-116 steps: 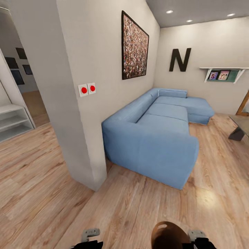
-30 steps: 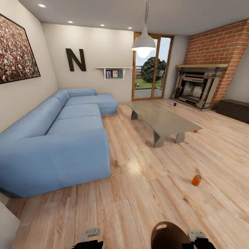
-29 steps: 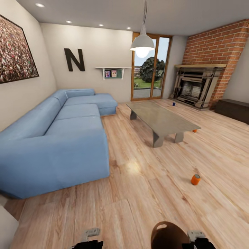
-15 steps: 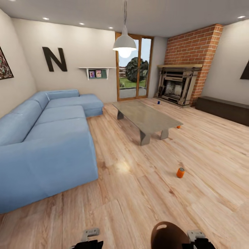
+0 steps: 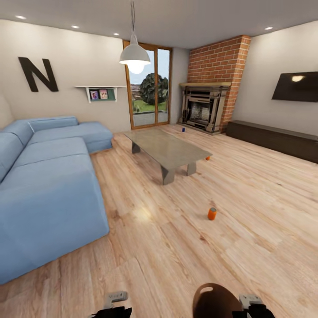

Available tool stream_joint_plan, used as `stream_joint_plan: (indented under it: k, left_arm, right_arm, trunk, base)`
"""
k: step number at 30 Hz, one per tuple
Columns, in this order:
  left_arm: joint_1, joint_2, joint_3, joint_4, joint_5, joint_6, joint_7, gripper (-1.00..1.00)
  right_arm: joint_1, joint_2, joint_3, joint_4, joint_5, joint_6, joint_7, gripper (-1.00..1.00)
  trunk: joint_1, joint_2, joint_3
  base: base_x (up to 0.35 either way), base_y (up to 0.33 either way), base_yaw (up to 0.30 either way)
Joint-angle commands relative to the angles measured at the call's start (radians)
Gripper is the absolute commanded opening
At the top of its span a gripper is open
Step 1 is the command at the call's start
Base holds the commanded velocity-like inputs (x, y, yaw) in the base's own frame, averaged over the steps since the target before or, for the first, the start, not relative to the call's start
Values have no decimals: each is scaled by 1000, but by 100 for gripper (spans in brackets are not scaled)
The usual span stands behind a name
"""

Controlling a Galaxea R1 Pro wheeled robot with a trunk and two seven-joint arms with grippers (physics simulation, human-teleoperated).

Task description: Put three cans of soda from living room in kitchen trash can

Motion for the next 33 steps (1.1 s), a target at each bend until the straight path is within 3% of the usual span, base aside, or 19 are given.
stream_joint_plan:
  k: [1,33]
  left_arm:
    - [0,0,0,0,0,0,0,100]
    - [0,0,0,2,0,0,0,100]
  right_arm:
    - [0,0,-1,0,-8,0,6,-100]
    - [0,0,-1,0,-8,0,6,-100]
  trunk:
    - [0,0,0]
    - [0,0,0]
  base:
    - [0,0,-286]
    - [0,0,-286]
